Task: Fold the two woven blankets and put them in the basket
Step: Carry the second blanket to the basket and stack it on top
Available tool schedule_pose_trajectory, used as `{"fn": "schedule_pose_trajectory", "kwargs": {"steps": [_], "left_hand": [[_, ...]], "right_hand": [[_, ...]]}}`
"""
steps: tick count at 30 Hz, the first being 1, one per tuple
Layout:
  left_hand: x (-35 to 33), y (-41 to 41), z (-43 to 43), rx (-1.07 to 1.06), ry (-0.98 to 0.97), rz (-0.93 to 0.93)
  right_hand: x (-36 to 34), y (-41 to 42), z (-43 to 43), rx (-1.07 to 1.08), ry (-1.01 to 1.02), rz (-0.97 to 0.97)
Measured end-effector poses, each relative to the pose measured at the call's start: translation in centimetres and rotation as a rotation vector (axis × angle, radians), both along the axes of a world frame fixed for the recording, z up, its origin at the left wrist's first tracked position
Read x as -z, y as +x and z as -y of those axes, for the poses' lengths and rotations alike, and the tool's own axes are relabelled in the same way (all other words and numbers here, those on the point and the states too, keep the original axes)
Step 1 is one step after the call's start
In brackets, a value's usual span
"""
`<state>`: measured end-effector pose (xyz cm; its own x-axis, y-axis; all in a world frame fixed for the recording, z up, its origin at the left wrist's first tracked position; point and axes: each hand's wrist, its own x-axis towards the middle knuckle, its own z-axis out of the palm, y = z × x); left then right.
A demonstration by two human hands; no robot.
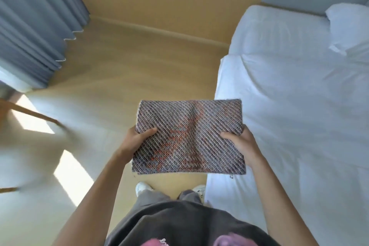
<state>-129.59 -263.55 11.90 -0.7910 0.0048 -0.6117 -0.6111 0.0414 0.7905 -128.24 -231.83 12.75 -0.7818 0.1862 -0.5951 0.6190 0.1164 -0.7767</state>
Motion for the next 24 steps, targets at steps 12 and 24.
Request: {"fn": "schedule_pose_trajectory", "kwargs": {"steps": [12, 24], "left_hand": [[0.3, 6.1, 19.5, -0.362, 0.071, -0.022], [0.1, 12.7, 34.2, -0.734, 0.018, -0.036]], "right_hand": [[-1.1, -5.6, 21.7, -0.334, 0.078, -0.029], [-0.9, -9.2, 41.9, -0.678, 0.086, -0.038]]}}
